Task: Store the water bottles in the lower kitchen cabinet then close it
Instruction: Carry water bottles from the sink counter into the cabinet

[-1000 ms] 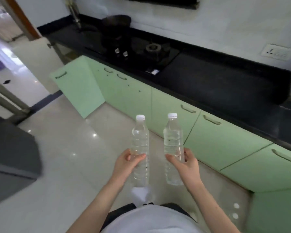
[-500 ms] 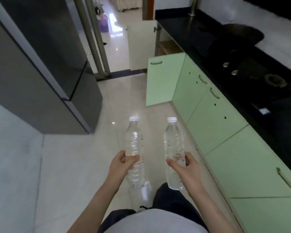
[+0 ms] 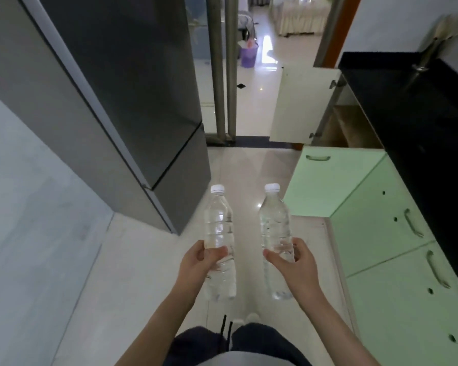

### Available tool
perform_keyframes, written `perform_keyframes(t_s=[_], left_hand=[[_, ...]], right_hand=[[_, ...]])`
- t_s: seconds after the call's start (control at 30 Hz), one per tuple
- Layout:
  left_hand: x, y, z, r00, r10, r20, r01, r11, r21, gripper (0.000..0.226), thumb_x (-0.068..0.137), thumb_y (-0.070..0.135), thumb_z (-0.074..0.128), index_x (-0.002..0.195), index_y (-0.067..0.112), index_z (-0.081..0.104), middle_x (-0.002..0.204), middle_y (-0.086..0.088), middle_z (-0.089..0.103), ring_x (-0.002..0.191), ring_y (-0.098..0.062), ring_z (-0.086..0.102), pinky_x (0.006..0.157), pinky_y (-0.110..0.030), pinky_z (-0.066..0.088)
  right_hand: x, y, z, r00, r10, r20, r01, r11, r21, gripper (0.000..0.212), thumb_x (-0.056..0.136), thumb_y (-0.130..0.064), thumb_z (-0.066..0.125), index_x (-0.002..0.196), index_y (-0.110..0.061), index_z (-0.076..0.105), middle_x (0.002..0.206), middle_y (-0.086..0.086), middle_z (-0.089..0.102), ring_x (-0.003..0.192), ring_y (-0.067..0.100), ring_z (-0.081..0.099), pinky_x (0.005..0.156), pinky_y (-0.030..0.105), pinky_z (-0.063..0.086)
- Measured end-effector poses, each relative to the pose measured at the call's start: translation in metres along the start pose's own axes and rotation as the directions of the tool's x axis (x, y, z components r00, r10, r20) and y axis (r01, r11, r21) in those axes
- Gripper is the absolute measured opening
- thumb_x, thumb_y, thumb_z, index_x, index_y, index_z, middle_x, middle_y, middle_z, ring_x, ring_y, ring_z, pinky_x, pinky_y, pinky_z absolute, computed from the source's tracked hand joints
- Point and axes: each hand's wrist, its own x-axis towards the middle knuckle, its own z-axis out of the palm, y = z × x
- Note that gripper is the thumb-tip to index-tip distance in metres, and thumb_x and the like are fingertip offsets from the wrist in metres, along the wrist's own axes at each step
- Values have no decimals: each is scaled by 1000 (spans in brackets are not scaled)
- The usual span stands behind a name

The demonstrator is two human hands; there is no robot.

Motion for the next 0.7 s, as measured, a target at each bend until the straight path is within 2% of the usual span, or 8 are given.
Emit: perform_keyframes(t_s=[0.07,0.13,0.37,0.57,0.63,0.7], left_hand=[[28,19,6,1000,11,-19,-11,1000,-6,32,77,35,79,101,16,70,89,-1,76,78,-13,72,68,-25,53],[55,29,9,999,18,-45,-18,1000,-2,24,81,30,78,100,16,71,89,-1,76,81,-13,72,69,-24,53],[165,54,9,999,-21,-28,20,1000,-14,25,82,21,77,102,9,71,92,-8,76,81,-19,73,62,-18,53],[299,122,8,996,46,78,-55,992,112,14,85,21,74,97,15,69,85,0,73,63,3,66,51,-8,45],[340,152,10,989,66,135,-87,983,159,12,85,22,74,95,18,69,83,2,72,67,-3,67,52,-8,45],[378,182,13,975,101,196,-139,972,191,11,86,20,73,95,20,67,84,3,71,72,-9,66,53,-9,47]], right_hand=[[35,-14,1,1000,-13,13,13,1000,-27,34,73,-11,85,98,-10,62,89,1,68,70,0,62,55,5,43],[64,-23,5,1000,-9,19,10,999,-47,33,74,-12,85,98,-11,62,88,2,68,73,7,63,54,6,43],[163,-36,43,998,60,3,-60,996,-68,33,73,-17,86,97,-14,64,88,3,70,76,12,66,58,14,45],[262,-85,85,994,38,-104,-40,999,-18,34,72,-12,85,97,-15,63,89,0,70,71,0,65,58,7,46],[291,-106,95,988,39,-148,-37,999,19,34,73,-12,85,98,-14,63,89,0,69,71,0,65,59,7,47],[316,-122,101,978,47,-205,-33,997,72,33,73,-13,85,97,-14,63,89,3,70,76,11,68,64,17,52]])
